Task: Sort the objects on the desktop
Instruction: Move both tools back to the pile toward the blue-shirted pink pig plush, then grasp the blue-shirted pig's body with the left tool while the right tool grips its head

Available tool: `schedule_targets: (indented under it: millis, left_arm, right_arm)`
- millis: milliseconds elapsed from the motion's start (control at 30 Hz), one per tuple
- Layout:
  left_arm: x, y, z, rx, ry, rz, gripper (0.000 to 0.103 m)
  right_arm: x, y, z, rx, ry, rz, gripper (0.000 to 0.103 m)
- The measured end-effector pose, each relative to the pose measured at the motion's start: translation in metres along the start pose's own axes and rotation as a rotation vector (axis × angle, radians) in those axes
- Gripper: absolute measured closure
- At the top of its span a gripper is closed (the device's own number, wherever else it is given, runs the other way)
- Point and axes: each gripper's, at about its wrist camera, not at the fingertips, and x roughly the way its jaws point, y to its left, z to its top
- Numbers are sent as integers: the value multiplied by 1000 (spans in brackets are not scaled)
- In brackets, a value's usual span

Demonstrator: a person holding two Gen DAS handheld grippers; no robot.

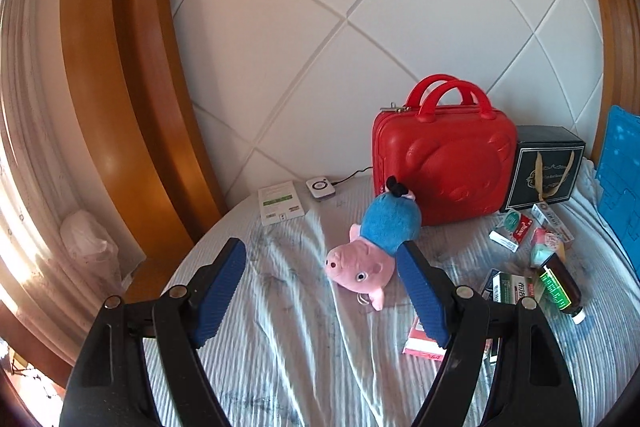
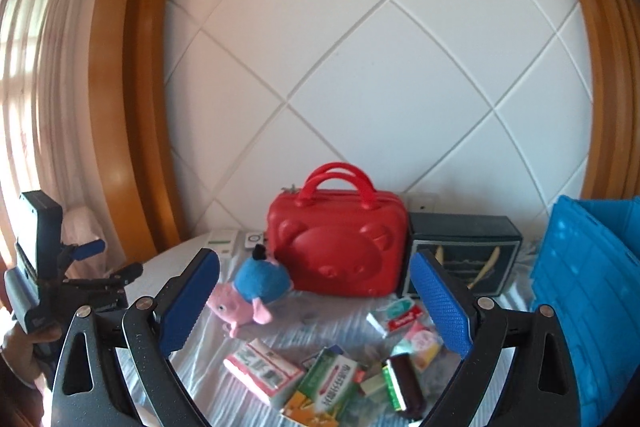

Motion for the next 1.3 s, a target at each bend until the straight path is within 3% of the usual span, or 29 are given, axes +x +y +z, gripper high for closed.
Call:
schedule_targets:
  millis: [233, 367, 567, 733, 967, 1067, 1133, 1200, 1233, 1267, 1300]
  left_arm:
    - [69, 4, -27, -78, 106, -14, 25]
    - [113, 5, -41, -112, 179, -16, 25]
    - [175, 5, -56, -166, 240, -53, 25]
    - [217, 11, -59, -267, 262, -124, 26]
    - [248, 4, -64, -327, 265, -181, 25]
    - [251, 1, -68, -323, 252, -213, 25]
    - [253, 3, -69, -343, 250, -223, 22]
    - [256, 7, -71, -379, 247, -241, 22]
    - [259, 8, -72, -395, 251, -265, 22]
    - [263, 9, -72, -401, 250, -300, 33]
    - [263, 7, -71, -392, 244, -326, 37]
  right_arm:
    - [101, 22, -12, -113, 100, 131, 5]
    - [162, 30, -29, -117, 184, 207, 6]
    - [239, 43, -53, -151, 273, 247, 6]
    - [288, 59, -65, -218, 317, 290, 6]
    - [343, 70, -67, -209, 343, 272, 6]
    - [361, 69, -66, -188, 355, 266, 13]
    - [369, 68, -67, -182, 377, 280, 25]
    - [379, 65, -70, -157, 418, 307, 52]
    - [381, 61, -72, -123, 428, 329, 56]
    - [384, 59, -74, -102, 435, 332, 59]
    - [383, 57, -74, -90, 434, 339, 65]
